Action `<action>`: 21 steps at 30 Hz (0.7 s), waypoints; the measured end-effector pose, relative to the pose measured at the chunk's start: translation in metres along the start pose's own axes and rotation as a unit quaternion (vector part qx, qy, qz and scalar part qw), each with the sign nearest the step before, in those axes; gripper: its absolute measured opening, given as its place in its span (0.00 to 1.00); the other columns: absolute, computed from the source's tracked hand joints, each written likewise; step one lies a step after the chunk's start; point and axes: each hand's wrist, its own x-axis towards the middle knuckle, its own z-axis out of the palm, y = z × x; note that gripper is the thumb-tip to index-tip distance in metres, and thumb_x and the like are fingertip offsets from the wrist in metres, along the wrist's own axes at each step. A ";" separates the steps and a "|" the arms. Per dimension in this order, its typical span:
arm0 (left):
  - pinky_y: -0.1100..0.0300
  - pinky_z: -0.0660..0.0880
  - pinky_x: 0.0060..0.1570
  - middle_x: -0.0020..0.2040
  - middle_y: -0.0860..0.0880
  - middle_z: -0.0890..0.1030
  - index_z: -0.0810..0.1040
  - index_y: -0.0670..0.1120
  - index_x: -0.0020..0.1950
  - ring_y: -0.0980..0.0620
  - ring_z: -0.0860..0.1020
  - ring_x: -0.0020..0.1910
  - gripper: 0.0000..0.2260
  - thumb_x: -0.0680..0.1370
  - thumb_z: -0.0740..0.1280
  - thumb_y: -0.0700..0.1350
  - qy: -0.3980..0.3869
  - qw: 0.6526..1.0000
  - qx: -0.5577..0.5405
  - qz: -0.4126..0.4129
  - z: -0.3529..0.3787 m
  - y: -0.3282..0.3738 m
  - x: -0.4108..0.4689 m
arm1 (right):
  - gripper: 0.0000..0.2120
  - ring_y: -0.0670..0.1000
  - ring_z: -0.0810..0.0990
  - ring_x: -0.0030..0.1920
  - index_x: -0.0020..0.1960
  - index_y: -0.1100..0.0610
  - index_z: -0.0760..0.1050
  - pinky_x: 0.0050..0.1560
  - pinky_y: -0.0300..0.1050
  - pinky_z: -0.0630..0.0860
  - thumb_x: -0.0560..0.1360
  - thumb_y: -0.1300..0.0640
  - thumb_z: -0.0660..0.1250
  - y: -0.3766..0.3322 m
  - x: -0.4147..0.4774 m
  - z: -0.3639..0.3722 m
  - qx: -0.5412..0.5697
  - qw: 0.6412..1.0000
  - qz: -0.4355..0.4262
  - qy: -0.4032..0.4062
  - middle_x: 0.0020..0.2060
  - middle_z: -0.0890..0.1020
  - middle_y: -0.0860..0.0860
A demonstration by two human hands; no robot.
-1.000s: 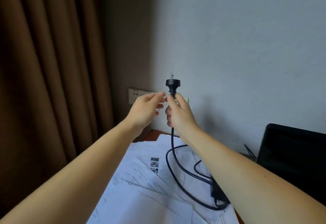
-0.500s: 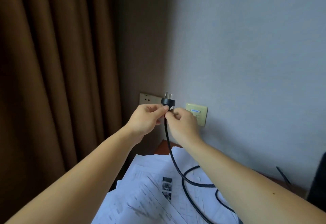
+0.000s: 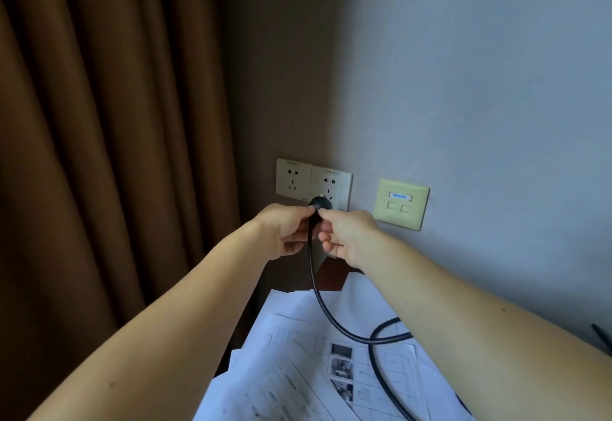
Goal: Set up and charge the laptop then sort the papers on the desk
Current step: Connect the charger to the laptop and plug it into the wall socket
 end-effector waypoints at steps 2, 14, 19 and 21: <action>0.58 0.75 0.42 0.40 0.48 0.85 0.83 0.44 0.49 0.51 0.82 0.43 0.07 0.80 0.71 0.48 0.006 1.000 0.000 0.000 0.004 -0.001 0.012 | 0.10 0.49 0.75 0.28 0.41 0.61 0.76 0.27 0.40 0.74 0.77 0.56 0.72 0.003 0.010 0.000 0.007 1.000 0.006 0.005 0.31 0.78 0.54; 0.65 0.68 0.31 0.35 0.50 0.81 0.80 0.45 0.45 0.56 0.77 0.32 0.07 0.80 0.71 0.47 0.035 0.999 0.026 0.016 0.015 0.009 0.043 | 0.12 0.50 0.80 0.34 0.56 0.61 0.78 0.27 0.39 0.75 0.77 0.54 0.71 0.003 0.059 0.003 0.040 0.999 0.033 -0.015 0.39 0.83 0.55; 0.67 0.66 0.26 0.36 0.50 0.81 0.81 0.45 0.48 0.57 0.76 0.30 0.06 0.80 0.71 0.47 0.045 0.998 0.033 0.014 0.018 0.013 0.042 | 0.12 0.46 0.76 0.20 0.57 0.62 0.78 0.25 0.38 0.74 0.79 0.55 0.68 0.005 0.063 0.007 0.069 0.996 0.049 -0.021 0.39 0.83 0.55; 0.68 0.66 0.23 0.37 0.50 0.81 0.80 0.45 0.47 0.57 0.76 0.31 0.06 0.81 0.70 0.46 0.048 0.998 0.026 0.017 0.019 0.012 0.041 | 0.12 0.46 0.76 0.20 0.57 0.62 0.78 0.25 0.38 0.74 0.78 0.55 0.69 0.005 0.065 0.008 0.061 0.997 0.038 -0.014 0.38 0.83 0.55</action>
